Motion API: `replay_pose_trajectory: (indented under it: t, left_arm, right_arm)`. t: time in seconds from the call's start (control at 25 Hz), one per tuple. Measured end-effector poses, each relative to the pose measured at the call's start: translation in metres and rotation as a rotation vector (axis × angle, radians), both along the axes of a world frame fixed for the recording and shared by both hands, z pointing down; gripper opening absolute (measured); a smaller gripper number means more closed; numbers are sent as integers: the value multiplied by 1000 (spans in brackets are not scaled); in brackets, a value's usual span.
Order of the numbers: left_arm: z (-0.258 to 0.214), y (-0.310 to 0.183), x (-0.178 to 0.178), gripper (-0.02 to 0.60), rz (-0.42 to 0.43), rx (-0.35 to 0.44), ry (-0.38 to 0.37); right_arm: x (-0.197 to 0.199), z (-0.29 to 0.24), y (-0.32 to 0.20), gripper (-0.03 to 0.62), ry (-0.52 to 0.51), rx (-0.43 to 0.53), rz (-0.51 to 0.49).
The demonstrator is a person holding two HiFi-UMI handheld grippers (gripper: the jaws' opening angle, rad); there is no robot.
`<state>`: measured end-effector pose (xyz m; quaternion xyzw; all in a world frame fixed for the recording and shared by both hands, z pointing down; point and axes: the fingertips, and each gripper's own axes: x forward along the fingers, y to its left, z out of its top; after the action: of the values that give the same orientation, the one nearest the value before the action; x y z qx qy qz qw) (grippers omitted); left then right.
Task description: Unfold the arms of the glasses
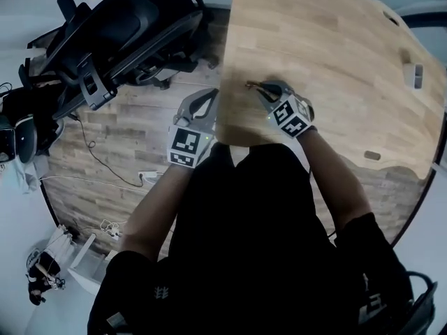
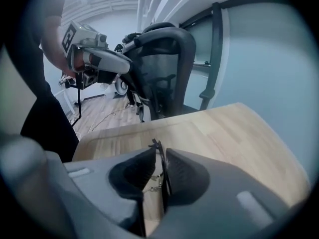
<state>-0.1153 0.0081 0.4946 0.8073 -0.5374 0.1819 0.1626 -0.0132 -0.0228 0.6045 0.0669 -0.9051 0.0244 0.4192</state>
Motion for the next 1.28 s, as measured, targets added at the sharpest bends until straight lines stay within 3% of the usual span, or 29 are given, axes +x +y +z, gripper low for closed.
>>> replay_pose_trajectory:
  t: [0.32,0.8,1.28]
  left_arm:
    - [14,4,-7,6,-22,-36,-2]
    - [34,-12,30,15,101,-78,27]
    - [66,-27,85,170,275,-187,83]
  right_arm:
    - [-8,17,-2,32,55,22,-77]
    - [2,-20,4,26,-109,63,-71]
    - [14,-39,2,17,-226,89,-40]
